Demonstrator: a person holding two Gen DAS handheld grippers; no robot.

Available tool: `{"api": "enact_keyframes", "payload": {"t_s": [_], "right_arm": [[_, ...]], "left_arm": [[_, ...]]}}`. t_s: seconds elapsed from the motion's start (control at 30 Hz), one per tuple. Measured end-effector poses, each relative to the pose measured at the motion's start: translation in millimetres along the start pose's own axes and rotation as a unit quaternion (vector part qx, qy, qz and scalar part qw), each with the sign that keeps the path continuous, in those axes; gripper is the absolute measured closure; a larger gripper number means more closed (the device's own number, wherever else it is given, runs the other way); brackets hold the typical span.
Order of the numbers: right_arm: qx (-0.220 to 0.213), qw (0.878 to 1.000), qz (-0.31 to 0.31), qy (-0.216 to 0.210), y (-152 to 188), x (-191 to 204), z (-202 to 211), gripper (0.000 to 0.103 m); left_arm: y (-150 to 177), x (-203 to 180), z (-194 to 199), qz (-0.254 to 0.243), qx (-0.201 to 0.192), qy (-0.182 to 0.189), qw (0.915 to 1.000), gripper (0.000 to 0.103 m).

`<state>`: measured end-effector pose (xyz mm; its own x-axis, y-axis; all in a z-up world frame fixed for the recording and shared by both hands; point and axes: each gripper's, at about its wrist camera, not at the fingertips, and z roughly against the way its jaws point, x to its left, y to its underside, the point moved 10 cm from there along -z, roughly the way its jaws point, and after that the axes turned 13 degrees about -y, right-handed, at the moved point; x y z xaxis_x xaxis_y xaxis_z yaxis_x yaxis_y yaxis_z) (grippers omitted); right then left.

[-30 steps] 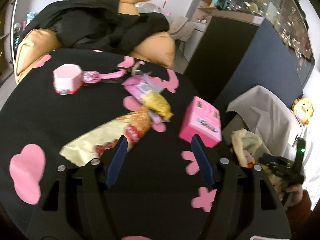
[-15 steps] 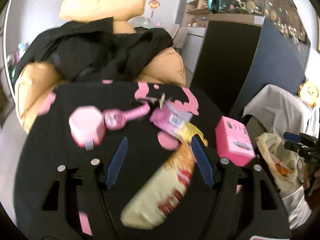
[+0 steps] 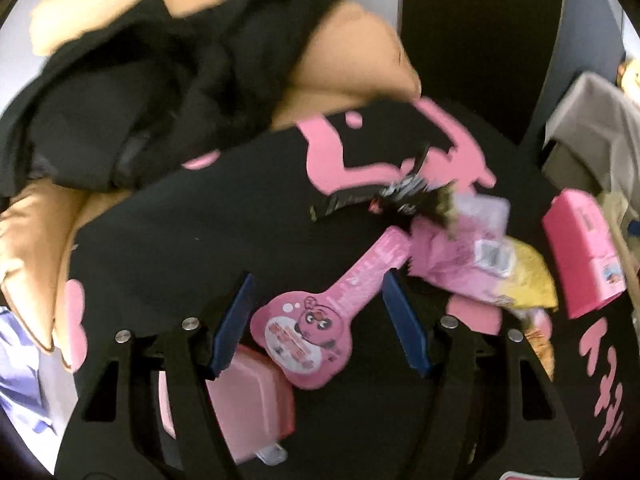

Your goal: Collect trash

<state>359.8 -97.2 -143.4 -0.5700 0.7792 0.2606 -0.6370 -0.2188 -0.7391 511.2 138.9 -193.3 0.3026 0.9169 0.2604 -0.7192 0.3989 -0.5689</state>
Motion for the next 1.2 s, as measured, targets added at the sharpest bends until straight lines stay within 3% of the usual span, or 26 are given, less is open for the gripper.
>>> {"api": "enact_keyframes", "payload": {"t_s": [0.2,0.43,0.5,0.6,0.9,1.2], "right_arm": [[0.006,1.0,-0.008,0.003,-7.1,-11.9,-10.3,0.056],[0.006,1.0,-0.007,-0.01,-13.0,-3.4,-23.0,0.056],[0.009,1.0,-0.002,-0.008,-13.5,-0.3,-25.9,0.056],[0.014,1.0,0.008,-0.005,-14.7,5.4,-30.0,0.056],[0.038,0.999,0.034,-0.004,-27.8,28.6,-52.1,0.056],[0.074,0.997,0.035,0.008,-57.2,41.1,-121.2,0.056]], "left_arm": [[10.8,-20.6,5.8,-0.027,0.021,0.045,0.9984,0.04],[39.9,-51.2,25.2,-0.05,0.026,0.045,0.9975,0.044],[42.2,-50.0,25.8,-0.012,0.026,0.042,0.9987,0.053],[39.2,-40.2,24.2,0.058,0.022,0.034,0.9975,0.053],[42.1,-25.3,34.8,0.154,0.003,0.021,0.9878,0.054],[116.8,3.7,96.9,0.228,-0.002,0.012,0.9737,0.054]]}}
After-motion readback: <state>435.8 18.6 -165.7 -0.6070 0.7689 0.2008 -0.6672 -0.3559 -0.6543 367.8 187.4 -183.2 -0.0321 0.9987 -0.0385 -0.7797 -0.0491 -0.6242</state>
